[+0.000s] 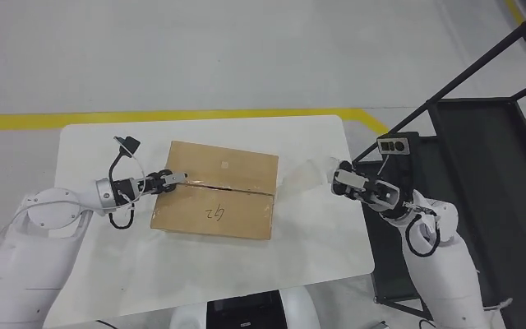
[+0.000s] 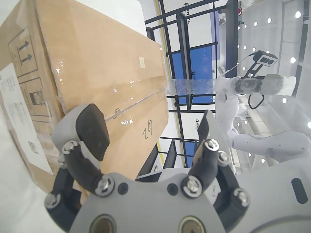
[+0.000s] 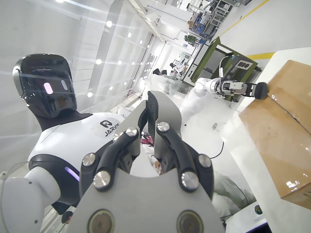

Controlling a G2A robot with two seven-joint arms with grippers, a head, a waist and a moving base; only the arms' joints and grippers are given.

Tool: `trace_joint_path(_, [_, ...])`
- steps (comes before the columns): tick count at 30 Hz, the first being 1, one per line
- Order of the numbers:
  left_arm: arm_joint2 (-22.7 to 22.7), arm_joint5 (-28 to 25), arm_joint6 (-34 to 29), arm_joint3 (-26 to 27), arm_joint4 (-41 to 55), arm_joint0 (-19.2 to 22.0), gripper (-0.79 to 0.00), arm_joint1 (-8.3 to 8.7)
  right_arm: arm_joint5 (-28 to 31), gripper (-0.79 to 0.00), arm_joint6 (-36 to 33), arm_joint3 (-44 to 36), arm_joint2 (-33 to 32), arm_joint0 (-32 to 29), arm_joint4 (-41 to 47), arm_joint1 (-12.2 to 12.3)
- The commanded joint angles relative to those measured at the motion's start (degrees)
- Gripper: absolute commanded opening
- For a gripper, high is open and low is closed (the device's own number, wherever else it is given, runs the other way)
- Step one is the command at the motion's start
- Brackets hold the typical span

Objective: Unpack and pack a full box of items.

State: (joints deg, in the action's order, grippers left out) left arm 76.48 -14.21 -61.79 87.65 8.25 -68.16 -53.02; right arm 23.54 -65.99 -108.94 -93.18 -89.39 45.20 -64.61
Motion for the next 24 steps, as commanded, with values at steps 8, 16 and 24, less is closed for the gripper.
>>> trace_joint_path(8, [-0.21, -0.05, 0.57, -0.28, 0.25, -0.12, 0.000, 0.04, 0.64, -0.785, 4.56, 4.92, 12.64, 10.39, -0.11, -1.46])
trace_joint_path(16, [0.06, -0.03, 0.60, -0.50, 1.07, -0.22, 0.000, 0.14, 0.76, -0.785, 7.45, 9.89, 20.66, 15.17, -3.17, -2.66])
trace_joint_path(24, [0.49, -0.04, 0.57, -0.53, 1.82, -0.42, 0.000, 0.27, 1.42, -0.785, 11.01, 13.40, 27.40, 19.36, -4.20, -4.12])
